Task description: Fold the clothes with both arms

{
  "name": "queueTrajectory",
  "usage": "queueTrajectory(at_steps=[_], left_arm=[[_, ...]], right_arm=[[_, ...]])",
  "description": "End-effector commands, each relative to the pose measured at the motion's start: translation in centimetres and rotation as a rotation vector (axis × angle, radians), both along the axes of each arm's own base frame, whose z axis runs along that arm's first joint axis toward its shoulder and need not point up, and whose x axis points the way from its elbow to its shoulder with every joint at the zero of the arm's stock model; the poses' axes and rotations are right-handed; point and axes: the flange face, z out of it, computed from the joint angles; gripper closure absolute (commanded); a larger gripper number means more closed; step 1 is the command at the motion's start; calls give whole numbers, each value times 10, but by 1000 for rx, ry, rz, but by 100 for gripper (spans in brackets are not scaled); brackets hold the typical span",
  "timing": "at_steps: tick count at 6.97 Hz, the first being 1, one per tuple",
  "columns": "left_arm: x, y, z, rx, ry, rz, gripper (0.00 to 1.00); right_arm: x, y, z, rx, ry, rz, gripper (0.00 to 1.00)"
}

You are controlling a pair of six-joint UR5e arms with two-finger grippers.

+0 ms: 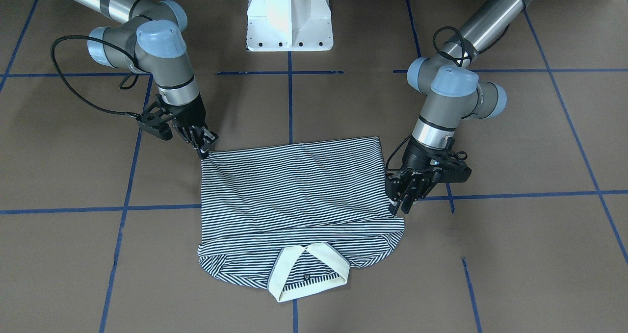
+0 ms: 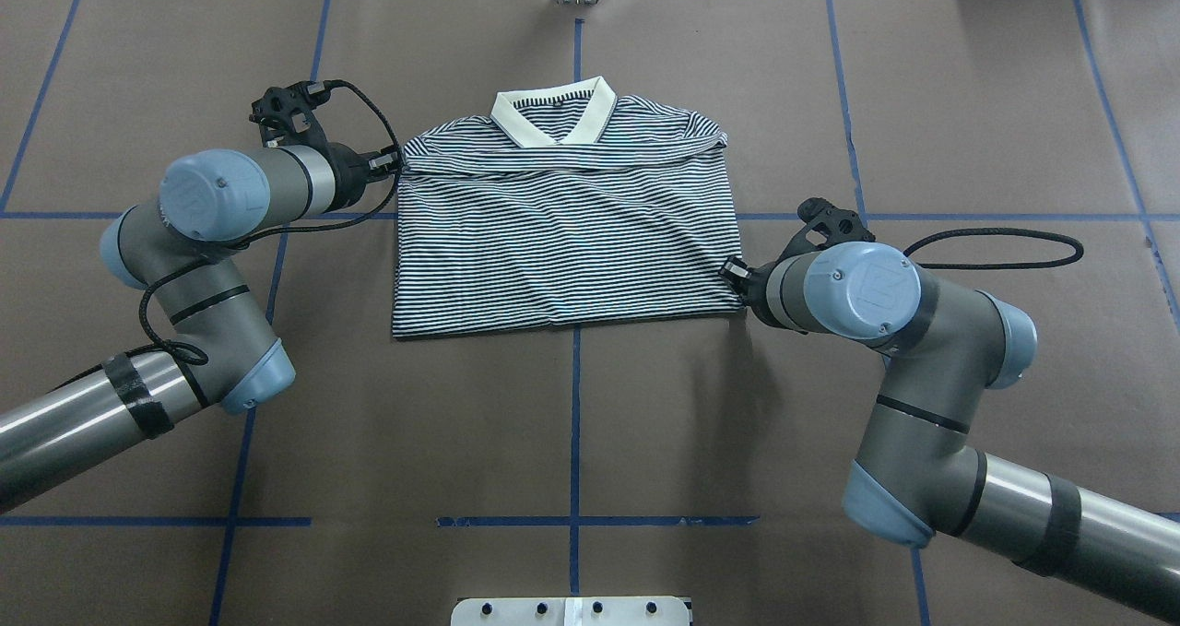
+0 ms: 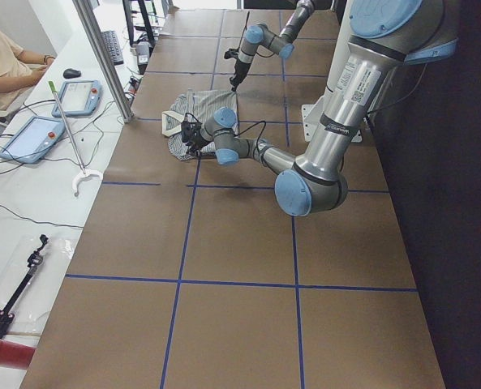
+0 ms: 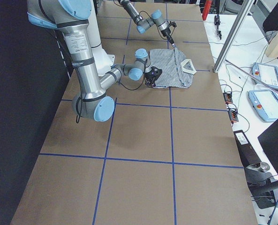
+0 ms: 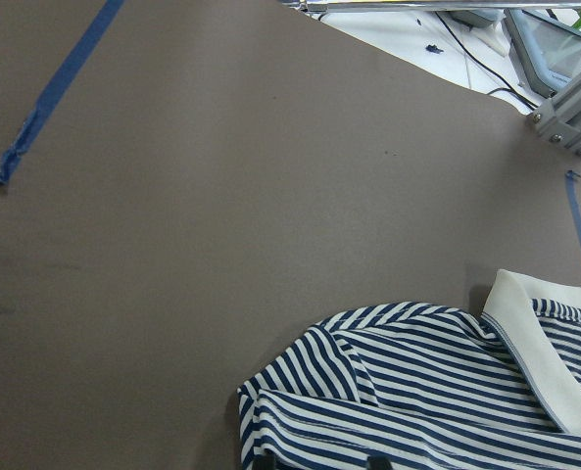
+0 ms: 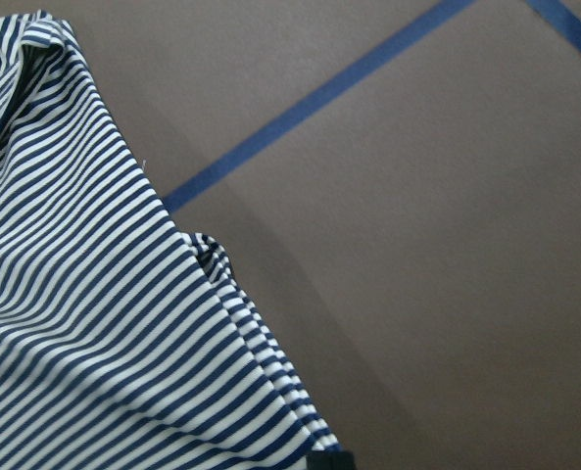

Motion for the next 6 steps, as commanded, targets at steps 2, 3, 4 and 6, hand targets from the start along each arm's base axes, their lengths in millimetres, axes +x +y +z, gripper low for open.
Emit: queueTrajectory(at_steps=[2, 3, 4, 6], left_arm=[[-1, 0, -4, 4, 7, -1, 57], [0, 0, -7, 7, 11, -1, 57], [0, 0, -8, 8, 12, -1, 57], [-5, 15, -38, 45, 60, 16, 56]], right_arm=[[34, 140, -1, -60, -65, -133, 100], [38, 182, -6, -101, -89, -179, 100], [37, 221, -24, -130, -129, -237, 100], [43, 279, -41, -139, -158, -371, 100]])
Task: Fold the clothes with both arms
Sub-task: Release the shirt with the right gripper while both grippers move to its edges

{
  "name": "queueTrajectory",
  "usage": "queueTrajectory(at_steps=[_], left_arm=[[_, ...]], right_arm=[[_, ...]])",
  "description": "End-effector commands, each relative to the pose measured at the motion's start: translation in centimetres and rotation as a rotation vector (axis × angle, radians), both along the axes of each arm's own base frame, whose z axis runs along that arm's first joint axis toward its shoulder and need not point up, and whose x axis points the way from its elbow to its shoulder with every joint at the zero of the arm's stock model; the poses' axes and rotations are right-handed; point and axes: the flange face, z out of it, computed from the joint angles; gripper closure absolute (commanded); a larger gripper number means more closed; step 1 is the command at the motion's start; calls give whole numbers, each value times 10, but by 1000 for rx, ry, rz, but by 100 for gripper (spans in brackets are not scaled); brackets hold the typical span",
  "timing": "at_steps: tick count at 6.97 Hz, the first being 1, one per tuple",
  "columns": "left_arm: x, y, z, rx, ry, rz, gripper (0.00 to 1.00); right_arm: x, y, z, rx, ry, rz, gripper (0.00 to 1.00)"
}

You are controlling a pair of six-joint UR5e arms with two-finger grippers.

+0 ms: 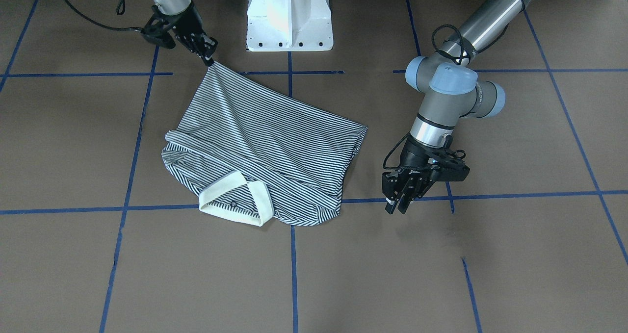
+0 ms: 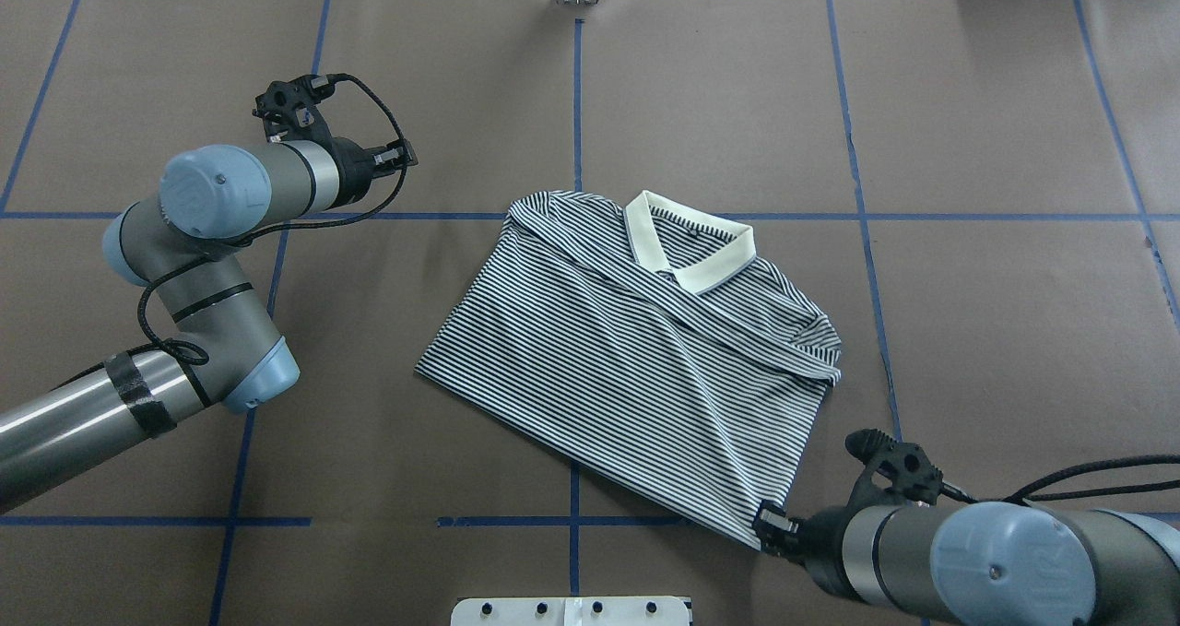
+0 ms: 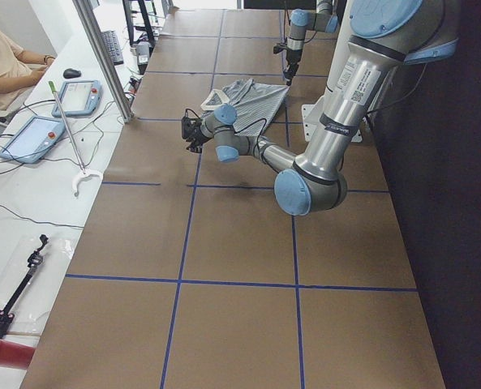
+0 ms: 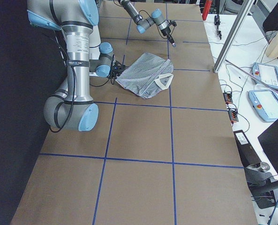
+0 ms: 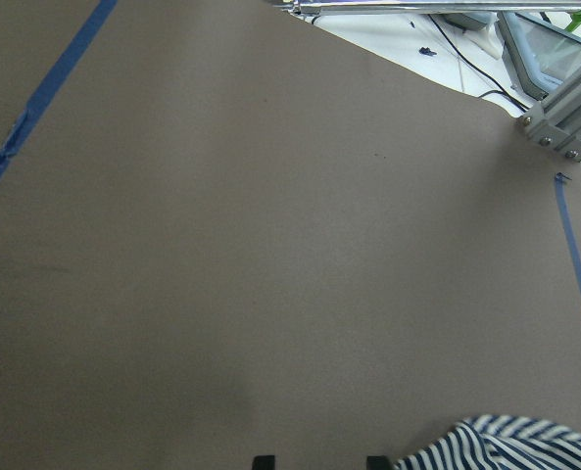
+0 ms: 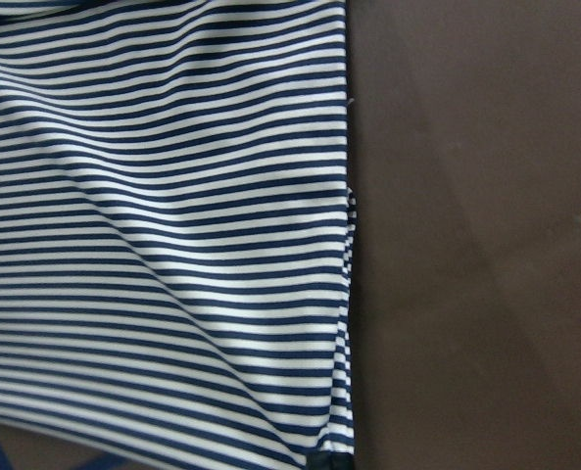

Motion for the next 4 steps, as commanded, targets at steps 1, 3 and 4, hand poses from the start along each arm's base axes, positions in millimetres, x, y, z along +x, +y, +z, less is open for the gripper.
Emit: queueTrajectory(at_steps=[1, 3, 4], left_arm=[[-7, 22, -41, 48, 65, 24, 54], [-5, 51, -68, -46, 192, 194, 49], [-3, 96, -64, -82, 229, 256, 46]], right_arm=[[-5, 60, 7, -6, 18, -123, 58], [-3, 44, 29, 49, 79, -13, 0], [19, -8, 12, 57, 44, 118, 0]])
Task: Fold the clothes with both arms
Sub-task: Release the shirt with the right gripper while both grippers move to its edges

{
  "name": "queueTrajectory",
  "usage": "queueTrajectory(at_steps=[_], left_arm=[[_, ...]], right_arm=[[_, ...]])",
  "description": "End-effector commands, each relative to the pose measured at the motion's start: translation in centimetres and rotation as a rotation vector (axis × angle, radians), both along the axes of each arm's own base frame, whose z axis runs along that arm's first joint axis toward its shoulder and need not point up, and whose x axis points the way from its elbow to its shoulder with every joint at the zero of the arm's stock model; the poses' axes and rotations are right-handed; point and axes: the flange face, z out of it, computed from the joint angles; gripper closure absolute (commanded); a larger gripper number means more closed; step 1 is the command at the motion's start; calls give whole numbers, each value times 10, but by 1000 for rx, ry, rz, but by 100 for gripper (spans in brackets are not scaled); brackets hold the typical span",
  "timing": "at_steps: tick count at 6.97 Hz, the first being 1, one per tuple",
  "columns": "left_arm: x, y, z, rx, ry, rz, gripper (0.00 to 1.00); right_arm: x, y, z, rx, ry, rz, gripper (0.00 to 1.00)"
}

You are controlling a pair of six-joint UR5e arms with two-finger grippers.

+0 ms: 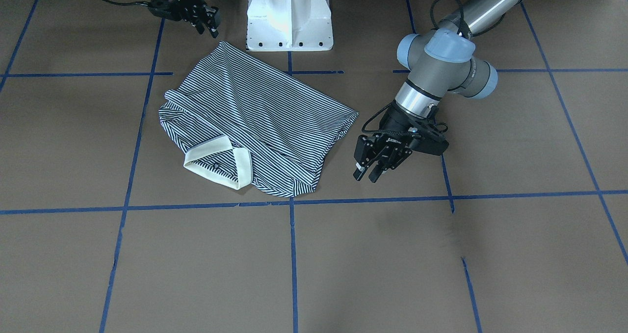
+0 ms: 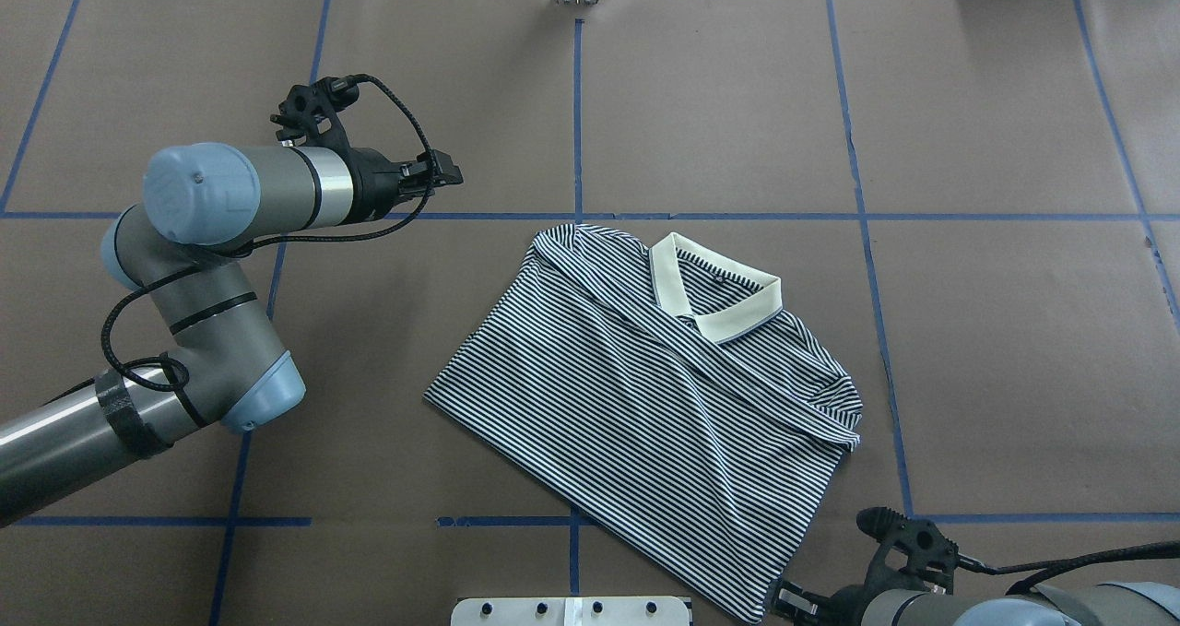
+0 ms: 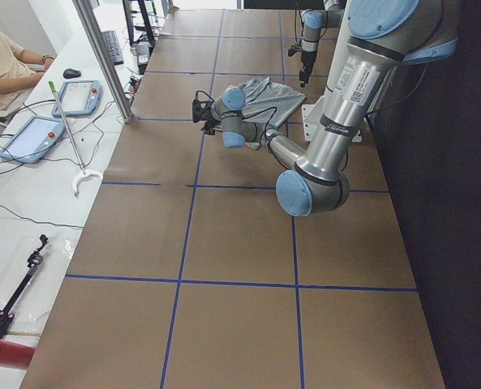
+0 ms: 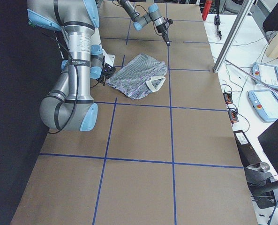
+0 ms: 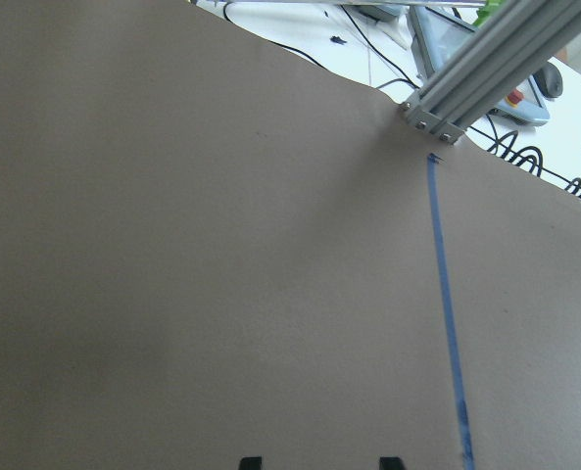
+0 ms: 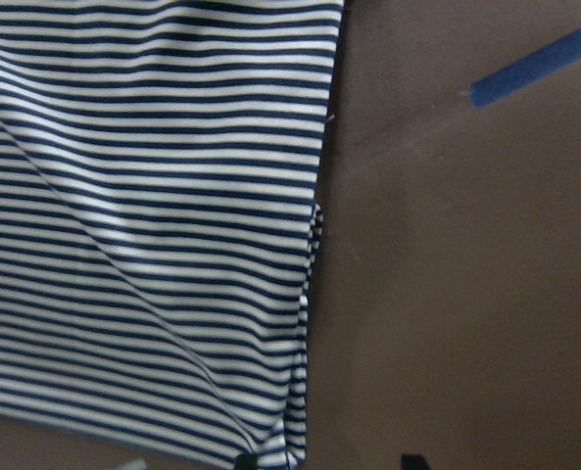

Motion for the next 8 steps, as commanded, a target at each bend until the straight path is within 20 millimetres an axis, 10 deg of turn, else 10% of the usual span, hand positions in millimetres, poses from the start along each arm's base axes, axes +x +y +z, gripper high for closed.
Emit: queueTrajectory(at_steps=[1, 4, 8], left_arm=[[-23, 80, -2, -50, 64, 117, 43], [38, 145, 12, -136, -159, 88, 34], [78, 174, 15, -190, -260, 120, 33]], right_arm=[[37, -90, -19, 25, -37, 220, 0], [54, -189, -40, 107, -58, 301, 0], [40, -216, -36, 131, -34, 314, 0]])
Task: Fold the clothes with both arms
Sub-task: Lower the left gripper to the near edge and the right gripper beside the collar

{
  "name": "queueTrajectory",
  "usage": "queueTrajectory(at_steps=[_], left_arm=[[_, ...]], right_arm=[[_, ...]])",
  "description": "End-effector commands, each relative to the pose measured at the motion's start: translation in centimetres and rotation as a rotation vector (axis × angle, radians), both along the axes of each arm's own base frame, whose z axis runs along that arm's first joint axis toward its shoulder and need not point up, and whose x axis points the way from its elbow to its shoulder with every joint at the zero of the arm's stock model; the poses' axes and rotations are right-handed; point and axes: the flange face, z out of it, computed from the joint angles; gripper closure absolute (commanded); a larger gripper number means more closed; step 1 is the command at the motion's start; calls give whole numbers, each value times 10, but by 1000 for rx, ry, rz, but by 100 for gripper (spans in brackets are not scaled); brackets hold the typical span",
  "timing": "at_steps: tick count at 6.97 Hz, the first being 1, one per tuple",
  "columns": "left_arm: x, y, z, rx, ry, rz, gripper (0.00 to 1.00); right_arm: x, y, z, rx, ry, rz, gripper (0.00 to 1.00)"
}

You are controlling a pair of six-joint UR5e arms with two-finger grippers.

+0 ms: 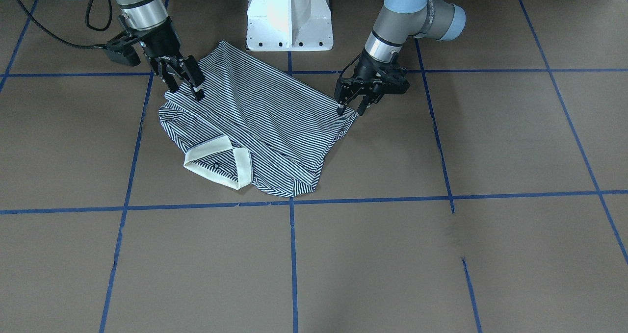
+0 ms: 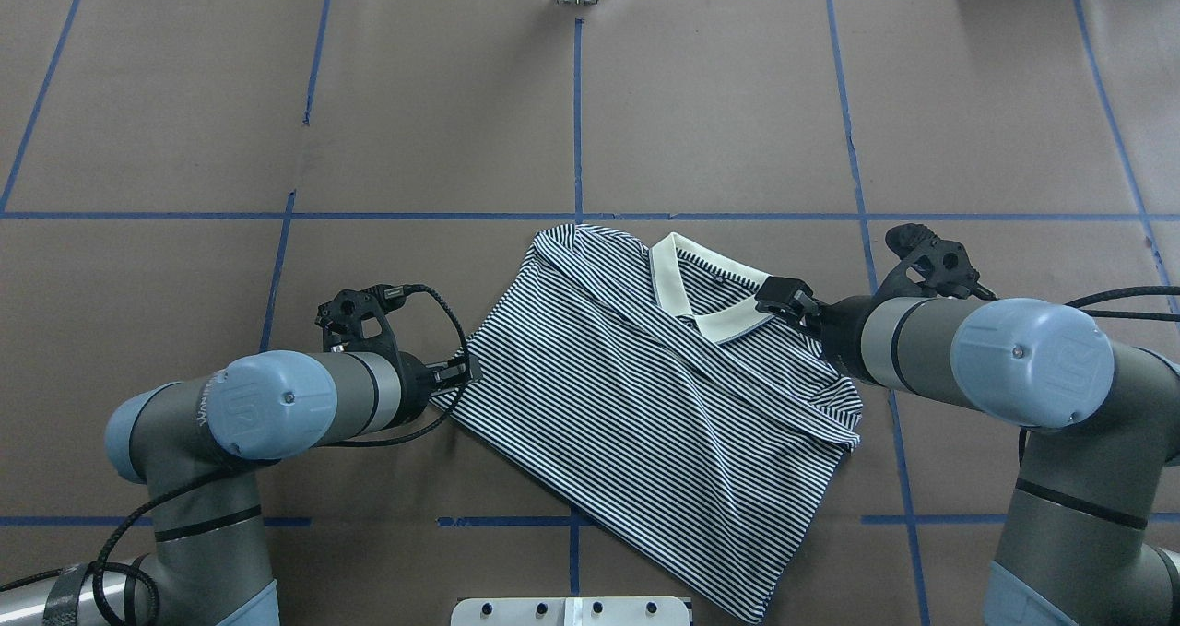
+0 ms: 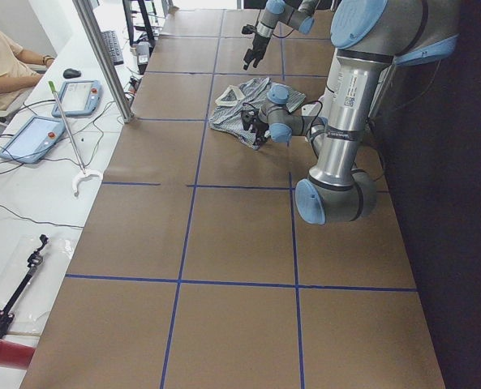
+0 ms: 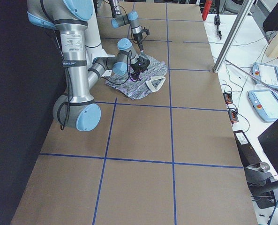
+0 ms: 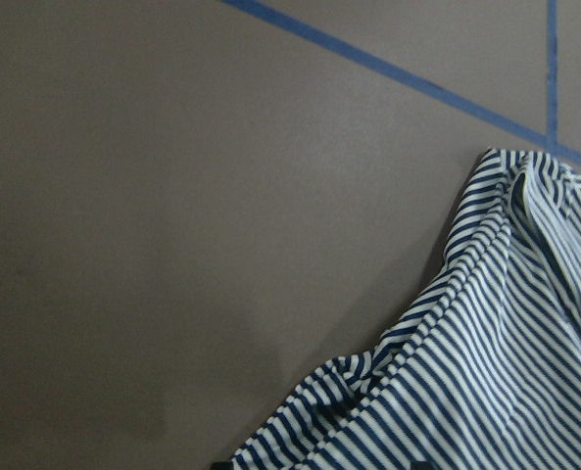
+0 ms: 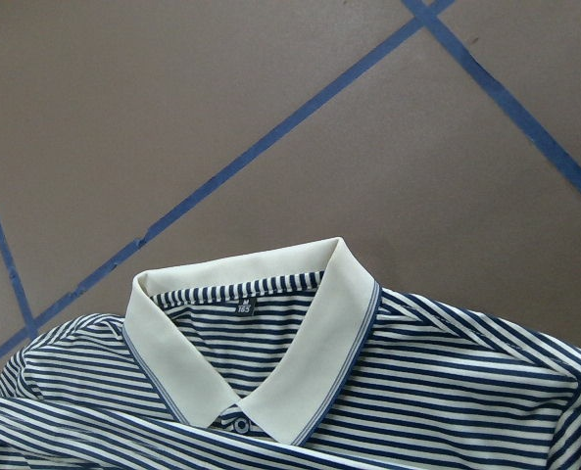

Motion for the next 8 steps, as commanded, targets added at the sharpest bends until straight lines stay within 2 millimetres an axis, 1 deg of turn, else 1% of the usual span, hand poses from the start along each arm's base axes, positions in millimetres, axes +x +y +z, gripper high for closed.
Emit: queueTrajectory(at_steps=[1, 4, 6, 8], left_arm=[[6, 3, 5, -5, -21, 1, 33], [6, 3, 13, -11, -37, 1, 34], [7, 2, 19, -14, -47, 0, 38], [11, 1, 26, -19, -62, 0, 40]], right_arm=[[-9, -6, 0, 2, 5, 2, 0], [-10, -6, 1, 1, 6, 0, 0], [-10, -6, 2, 1, 7, 0, 0], [-10, -6, 1, 1, 6, 0, 0]])
